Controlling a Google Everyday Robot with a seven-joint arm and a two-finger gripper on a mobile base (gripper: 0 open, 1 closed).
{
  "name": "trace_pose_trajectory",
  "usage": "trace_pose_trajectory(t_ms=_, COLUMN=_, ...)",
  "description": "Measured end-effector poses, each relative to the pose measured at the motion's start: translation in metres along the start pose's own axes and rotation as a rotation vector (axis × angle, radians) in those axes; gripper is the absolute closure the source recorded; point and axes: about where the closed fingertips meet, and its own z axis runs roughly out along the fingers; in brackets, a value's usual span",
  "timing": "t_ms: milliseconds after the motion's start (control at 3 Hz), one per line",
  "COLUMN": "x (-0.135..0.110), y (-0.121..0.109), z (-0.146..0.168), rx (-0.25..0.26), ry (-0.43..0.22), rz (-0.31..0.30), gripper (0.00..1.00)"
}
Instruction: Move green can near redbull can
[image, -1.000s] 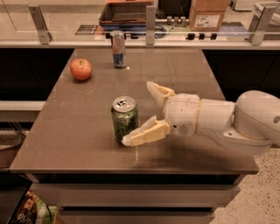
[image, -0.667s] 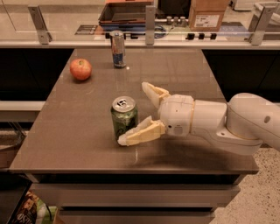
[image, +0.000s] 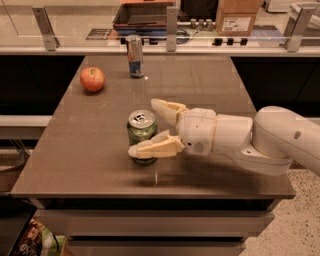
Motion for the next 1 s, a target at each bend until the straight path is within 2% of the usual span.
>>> trace_pose_trajectory(t_ms=1000, x=-0.0037, y=0.0042, z=0.0051, rx=-0.011, ry=0.001, rz=-0.007, gripper=0.87)
